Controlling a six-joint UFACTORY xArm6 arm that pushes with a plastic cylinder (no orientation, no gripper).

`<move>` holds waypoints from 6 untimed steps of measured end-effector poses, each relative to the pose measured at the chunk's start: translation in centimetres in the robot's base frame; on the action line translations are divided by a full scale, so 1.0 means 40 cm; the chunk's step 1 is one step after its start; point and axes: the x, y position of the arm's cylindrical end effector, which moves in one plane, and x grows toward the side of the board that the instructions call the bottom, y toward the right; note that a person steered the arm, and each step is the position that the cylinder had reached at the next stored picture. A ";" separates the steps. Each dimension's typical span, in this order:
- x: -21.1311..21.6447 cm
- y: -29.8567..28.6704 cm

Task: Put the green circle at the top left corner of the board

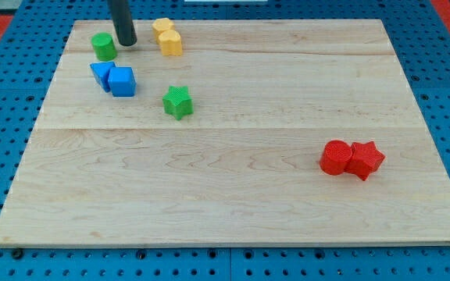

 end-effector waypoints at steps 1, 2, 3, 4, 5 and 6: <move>0.095 0.008; 0.105 -0.112; 0.093 -0.166; 0.019 -0.141; 0.011 -0.107; -0.054 -0.091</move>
